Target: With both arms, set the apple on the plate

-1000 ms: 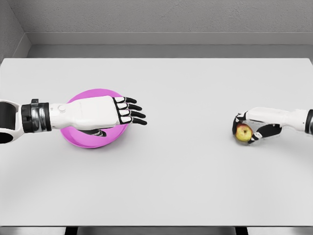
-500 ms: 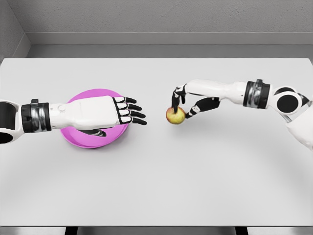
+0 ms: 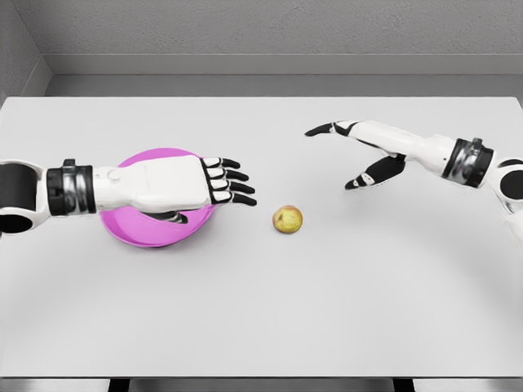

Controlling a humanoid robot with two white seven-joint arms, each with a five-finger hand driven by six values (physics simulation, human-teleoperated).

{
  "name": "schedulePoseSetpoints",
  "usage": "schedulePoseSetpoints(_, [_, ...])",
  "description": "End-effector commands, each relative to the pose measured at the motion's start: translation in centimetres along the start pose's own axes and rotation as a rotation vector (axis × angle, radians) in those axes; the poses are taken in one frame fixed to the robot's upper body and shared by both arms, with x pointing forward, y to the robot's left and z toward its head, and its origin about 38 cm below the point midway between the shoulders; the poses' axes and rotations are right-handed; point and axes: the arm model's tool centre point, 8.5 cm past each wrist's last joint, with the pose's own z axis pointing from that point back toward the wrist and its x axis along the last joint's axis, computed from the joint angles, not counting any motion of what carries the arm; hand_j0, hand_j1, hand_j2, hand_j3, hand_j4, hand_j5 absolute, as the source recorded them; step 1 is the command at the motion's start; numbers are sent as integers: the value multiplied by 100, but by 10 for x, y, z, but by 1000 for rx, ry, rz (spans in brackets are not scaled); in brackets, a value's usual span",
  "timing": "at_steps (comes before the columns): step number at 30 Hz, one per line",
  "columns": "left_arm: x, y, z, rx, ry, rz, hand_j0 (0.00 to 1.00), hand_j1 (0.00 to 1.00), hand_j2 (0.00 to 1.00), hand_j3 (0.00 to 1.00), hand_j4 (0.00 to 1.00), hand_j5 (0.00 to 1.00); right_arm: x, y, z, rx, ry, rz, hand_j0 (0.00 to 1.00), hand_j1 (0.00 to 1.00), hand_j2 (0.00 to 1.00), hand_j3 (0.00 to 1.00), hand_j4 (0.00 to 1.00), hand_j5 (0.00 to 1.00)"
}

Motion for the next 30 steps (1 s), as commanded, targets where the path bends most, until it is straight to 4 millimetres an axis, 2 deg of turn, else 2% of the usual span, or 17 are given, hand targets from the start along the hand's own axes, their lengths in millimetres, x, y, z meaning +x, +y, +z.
schedulePoseSetpoints(1, [10,2,-27,-19,-58,5,100,100,100,100,100,100,5,-46,25,-163,-14,58,100,100,100,100,100,100])
schedulePoseSetpoints(4, [13,23,-51,12,-101,-29,100,100,100,100,100,100,6,-50,26,-167,-13,66,100,100,100,100,100,100])
schedulePoseSetpoints(10, [5,26,-88,-8,-119,-8,100,100,100,100,100,100,1,-38,23,-99,44,130,100,100,100,100,100,100])
schedulePoseSetpoints(14, [6,26,-91,-7,-124,-8,100,100,100,100,100,100,0,-38,23,-98,47,130,100,100,100,100,100,100])
schedulePoseSetpoints(17, [12,18,-101,-35,-141,-14,100,100,100,100,100,100,-1,-37,23,-89,55,138,100,100,100,100,100,100])
schedulePoseSetpoints(26, [-19,-15,-125,-120,-50,28,98,98,98,98,98,98,-1,-38,24,-89,57,141,100,100,100,100,100,100])
schedulePoseSetpoints(30, [-13,-26,-131,-158,-69,22,97,97,97,97,97,97,-1,-39,24,-90,58,143,100,100,100,100,100,100])
